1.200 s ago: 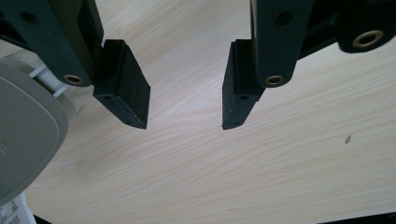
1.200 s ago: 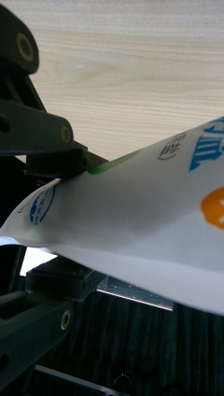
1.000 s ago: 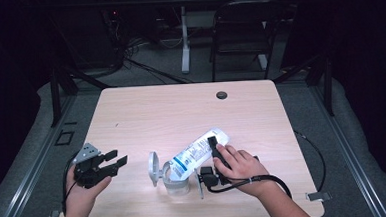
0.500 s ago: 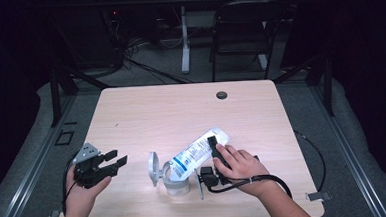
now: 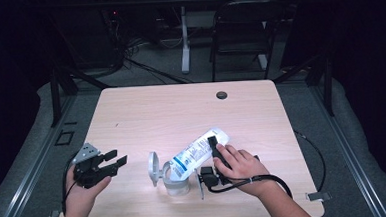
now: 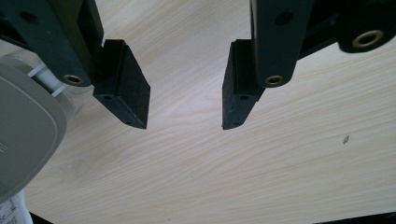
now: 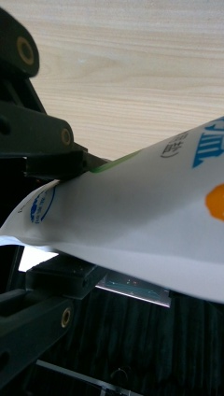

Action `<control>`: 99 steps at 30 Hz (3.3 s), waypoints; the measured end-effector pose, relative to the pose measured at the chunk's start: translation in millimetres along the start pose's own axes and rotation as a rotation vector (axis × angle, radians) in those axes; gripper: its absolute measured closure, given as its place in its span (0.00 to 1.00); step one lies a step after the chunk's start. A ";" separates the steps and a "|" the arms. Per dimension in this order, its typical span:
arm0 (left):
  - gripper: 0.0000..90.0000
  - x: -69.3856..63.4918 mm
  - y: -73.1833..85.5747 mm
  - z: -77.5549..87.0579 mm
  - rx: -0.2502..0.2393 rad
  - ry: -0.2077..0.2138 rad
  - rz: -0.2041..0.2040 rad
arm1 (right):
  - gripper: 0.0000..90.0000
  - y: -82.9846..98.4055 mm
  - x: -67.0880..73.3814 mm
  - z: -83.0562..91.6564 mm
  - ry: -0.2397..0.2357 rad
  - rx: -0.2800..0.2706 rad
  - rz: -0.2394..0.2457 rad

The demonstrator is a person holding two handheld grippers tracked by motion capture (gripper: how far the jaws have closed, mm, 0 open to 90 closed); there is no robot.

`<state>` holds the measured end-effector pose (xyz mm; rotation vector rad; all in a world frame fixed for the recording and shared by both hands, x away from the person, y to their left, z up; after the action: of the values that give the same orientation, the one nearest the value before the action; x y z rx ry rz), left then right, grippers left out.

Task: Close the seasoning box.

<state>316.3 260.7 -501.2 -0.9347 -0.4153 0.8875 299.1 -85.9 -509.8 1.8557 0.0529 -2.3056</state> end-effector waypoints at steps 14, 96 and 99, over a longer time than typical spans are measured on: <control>0.58 -0.1 0.1 -0.3 -0.001 0.000 0.000 | 0.64 0.6 -0.8 -0.8 0.008 -0.012 0.000; 0.58 0.8 2.2 -2.8 0.009 -0.001 0.007 | 0.75 6.4 4.9 8.8 0.062 -0.069 0.062; 0.58 0.9 2.2 -2.8 0.009 -0.001 0.006 | 0.75 6.3 5.2 9.2 0.062 -0.065 0.066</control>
<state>317.6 260.6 -504.6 -0.9275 -0.4097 0.8949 290.3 -94.0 -512.3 1.8679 0.0727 -2.1763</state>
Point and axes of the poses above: each handheld gripper's, and its own axes: z roughly backward along the jaws, y roughly out of its underside, x roughly to its left, the point moved 2 cm from there along -z, roughly forward along the jaws, and after that the axes turned 3 degrees about -z, right-handed, at the moved point
